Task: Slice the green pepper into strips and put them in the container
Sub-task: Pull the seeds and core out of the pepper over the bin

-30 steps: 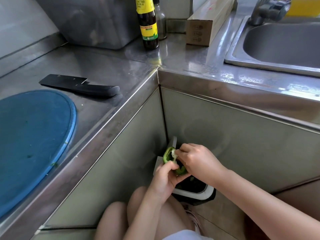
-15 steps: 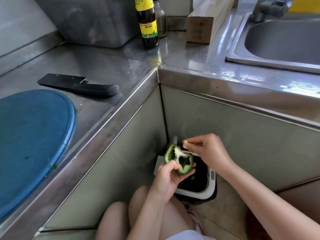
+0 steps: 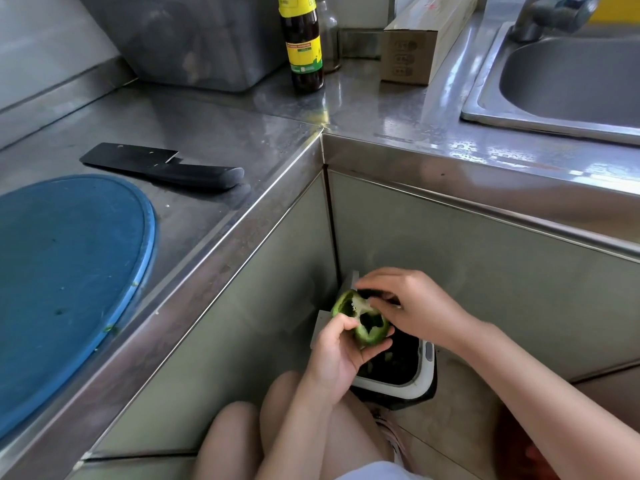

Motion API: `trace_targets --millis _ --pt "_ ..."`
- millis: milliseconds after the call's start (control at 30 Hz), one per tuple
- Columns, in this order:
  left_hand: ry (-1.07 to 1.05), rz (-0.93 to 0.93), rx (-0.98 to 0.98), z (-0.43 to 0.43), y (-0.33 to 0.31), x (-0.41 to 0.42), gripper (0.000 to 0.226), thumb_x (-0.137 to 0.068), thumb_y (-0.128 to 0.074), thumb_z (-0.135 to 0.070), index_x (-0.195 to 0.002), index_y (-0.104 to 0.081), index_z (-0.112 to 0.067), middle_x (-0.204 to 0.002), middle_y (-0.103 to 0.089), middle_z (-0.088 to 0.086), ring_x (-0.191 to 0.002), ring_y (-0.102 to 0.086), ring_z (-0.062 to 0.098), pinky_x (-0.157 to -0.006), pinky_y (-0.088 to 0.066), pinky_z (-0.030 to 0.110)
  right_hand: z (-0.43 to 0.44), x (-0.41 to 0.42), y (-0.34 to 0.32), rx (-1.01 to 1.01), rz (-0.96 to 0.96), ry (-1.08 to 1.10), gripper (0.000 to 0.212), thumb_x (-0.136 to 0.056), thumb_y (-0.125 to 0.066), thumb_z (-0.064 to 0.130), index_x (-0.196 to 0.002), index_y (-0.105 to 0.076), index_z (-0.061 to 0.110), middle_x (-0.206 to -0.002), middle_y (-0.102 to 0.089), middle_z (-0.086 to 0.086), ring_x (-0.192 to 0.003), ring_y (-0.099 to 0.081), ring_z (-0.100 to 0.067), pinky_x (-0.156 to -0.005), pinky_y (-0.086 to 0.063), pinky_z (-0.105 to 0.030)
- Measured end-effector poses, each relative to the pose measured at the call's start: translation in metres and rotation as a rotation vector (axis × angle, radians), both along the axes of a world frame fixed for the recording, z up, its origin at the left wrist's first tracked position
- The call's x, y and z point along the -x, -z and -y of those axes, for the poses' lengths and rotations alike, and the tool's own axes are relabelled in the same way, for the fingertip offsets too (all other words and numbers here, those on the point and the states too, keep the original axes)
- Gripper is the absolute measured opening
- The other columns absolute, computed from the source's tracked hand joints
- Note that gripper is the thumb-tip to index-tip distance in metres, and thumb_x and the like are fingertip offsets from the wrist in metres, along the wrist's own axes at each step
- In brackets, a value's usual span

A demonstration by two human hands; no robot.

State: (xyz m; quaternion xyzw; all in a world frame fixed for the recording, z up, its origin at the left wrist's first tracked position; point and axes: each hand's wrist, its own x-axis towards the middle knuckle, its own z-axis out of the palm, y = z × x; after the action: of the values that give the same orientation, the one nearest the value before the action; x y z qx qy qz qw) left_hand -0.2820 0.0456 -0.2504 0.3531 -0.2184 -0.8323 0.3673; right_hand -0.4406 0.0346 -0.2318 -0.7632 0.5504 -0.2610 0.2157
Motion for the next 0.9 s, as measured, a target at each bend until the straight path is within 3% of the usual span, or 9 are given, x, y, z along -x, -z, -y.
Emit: trace_targets --millis 67,167,267,367,600,733,900 --pt "0.037 0.016 0.049 -0.001 0.000 0.000 0.034 -0.083 -0.043 -0.011 -0.113 -0.058 -0.009 -0.100 -0.070 0.013 -0.090 -0.067 0.029 -0.071 -0.058 0.038 -0.002 0.001 -0.001 0.006 -0.079 -0.120 0.031 -0.080 -0.070 0.013 -0.110 -0.068 0.020 -0.110 -0.057 0.008 -0.091 -0.060 -0.008 -0.079 -0.050 -0.019" --pt "0.127 0.078 0.108 -0.004 0.001 0.001 0.043 -0.076 -0.044 -0.017 -0.117 -0.055 -0.012 -0.101 -0.067 0.014 -0.089 -0.065 0.032 -0.069 -0.057 0.038 -0.001 0.004 0.000 0.038 -0.211 -0.203 0.023 -0.079 -0.070 0.016 -0.102 -0.067 0.018 -0.108 -0.050 0.006 -0.083 -0.057 -0.011 -0.069 -0.052 -0.028" --pt "0.185 0.137 0.134 -0.006 0.003 0.003 0.046 -0.075 -0.044 -0.019 -0.119 -0.053 -0.013 -0.102 -0.063 0.014 -0.088 -0.063 0.033 -0.064 -0.056 0.036 -0.001 0.006 -0.002 0.092 -0.296 -0.275 0.009 -0.079 -0.068 0.015 -0.086 -0.063 0.016 -0.102 -0.046 0.007 -0.068 -0.054 -0.011 -0.057 -0.049 -0.030" --pt "0.191 0.140 0.159 -0.006 0.005 0.003 0.042 -0.075 -0.043 -0.021 -0.114 -0.057 -0.012 -0.092 -0.066 0.013 -0.085 -0.063 0.032 -0.062 -0.055 0.035 -0.004 0.003 -0.001 0.209 -0.404 -0.310 0.009 -0.073 -0.067 0.008 -0.073 -0.060 0.014 -0.094 -0.046 0.002 -0.065 -0.049 -0.011 -0.046 -0.045 -0.028" --pt "0.231 0.143 0.189 -0.006 0.005 0.003 0.041 -0.076 -0.041 -0.024 -0.110 -0.059 -0.008 -0.084 -0.066 0.012 -0.075 -0.062 0.029 -0.056 -0.051 0.033 -0.010 0.000 0.010 0.264 -0.629 -0.373 0.023 -0.050 -0.082 0.009 -0.064 -0.067 0.019 -0.076 -0.054 0.007 -0.066 -0.051 -0.006 -0.052 -0.050 -0.020" --pt "0.220 0.140 0.197 -0.006 0.005 0.001 0.042 -0.078 -0.041 -0.025 -0.113 -0.059 -0.009 -0.086 -0.066 0.012 -0.077 -0.062 0.029 -0.058 -0.051 0.034 -0.010 0.000 0.015 0.265 -0.544 -0.329 0.029 -0.048 -0.083 0.008 -0.071 -0.069 0.018 -0.077 -0.054 0.005 -0.063 -0.052 -0.008 -0.048 -0.049 -0.023" --pt "0.209 0.139 0.185 -0.006 0.006 0.001 0.041 -0.078 -0.041 -0.025 -0.111 -0.059 -0.010 -0.085 -0.066 0.012 -0.077 -0.061 0.030 -0.057 -0.050 0.033 -0.010 -0.001 0.015 0.296 -0.468 -0.322 0.016 -0.061 -0.080 0.006 -0.071 -0.070 0.014 -0.074 -0.055 0.004 -0.063 -0.053 -0.007 -0.052 -0.050 -0.023"
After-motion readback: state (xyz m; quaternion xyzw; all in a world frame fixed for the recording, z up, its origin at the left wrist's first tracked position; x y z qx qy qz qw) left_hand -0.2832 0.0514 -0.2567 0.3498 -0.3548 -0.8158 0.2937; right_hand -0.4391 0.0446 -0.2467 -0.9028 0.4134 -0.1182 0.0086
